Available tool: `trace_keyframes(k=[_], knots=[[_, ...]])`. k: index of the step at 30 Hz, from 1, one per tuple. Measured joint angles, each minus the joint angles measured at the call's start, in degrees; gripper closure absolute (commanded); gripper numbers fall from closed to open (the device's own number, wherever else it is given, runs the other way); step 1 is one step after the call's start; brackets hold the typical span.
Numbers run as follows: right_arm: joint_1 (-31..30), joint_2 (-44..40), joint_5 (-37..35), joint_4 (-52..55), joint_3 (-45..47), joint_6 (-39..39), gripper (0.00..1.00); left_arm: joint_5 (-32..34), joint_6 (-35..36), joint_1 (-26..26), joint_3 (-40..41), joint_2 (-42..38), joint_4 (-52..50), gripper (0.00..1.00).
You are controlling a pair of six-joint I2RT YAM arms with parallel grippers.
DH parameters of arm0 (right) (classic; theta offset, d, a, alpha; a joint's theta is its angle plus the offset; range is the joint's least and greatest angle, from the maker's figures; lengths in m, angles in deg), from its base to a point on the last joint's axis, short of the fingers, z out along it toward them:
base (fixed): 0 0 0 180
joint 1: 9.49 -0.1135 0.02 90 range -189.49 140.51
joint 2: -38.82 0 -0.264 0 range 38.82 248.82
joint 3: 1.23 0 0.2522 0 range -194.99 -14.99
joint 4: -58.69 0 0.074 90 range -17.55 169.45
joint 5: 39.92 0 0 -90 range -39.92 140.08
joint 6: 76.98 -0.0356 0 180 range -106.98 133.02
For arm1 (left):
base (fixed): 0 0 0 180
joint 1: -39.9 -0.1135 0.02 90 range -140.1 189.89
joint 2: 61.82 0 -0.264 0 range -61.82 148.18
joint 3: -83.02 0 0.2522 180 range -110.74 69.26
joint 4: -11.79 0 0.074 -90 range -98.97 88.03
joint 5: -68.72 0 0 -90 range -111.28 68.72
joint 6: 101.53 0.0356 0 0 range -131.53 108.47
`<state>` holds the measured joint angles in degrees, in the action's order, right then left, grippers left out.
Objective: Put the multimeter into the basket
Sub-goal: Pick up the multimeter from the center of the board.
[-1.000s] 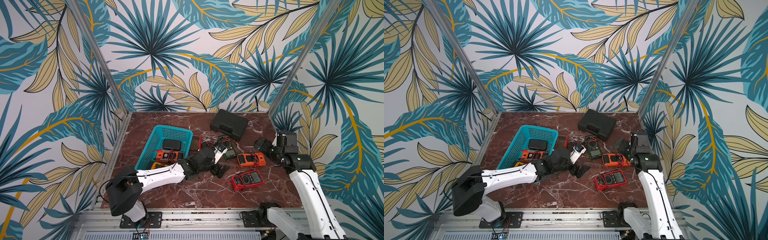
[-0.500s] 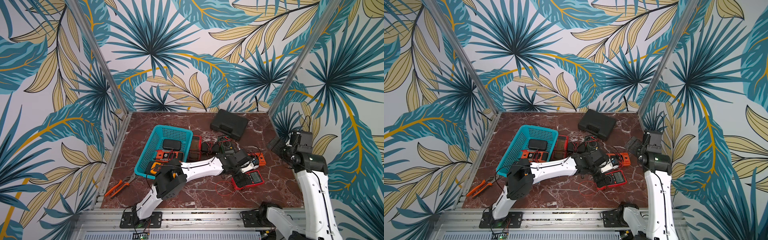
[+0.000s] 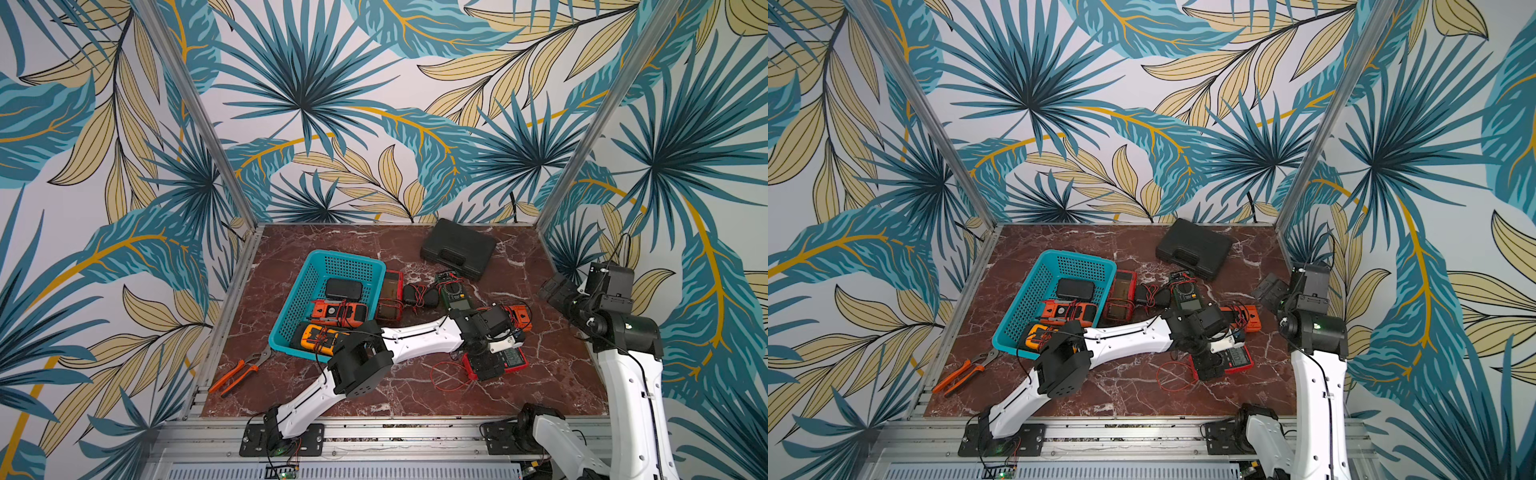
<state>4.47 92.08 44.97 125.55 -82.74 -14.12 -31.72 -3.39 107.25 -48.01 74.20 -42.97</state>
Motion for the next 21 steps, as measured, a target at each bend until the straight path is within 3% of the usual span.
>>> trace_keyframes(k=[8,10,16,21], knots=[[0.1,0.0,0.5,0.0,0.0,0.0,0.01,2.6,0.4,1.1,-7.7,6.2,-3.1,0.00],[0.2,0.0,0.5,0.0,0.0,0.0,0.01,3.2,0.3,1.2,-7.9,6.8,-3.5,0.06],[0.2,0.0,1.1,0.0,0.0,0.0,0.00,4.7,-0.2,1.4,-8.4,6.9,-4.1,0.38],[0.2,0.0,1.5,0.0,0.0,0.0,0.00,5.8,-0.9,1.7,-7.8,6.6,-3.7,0.78]])
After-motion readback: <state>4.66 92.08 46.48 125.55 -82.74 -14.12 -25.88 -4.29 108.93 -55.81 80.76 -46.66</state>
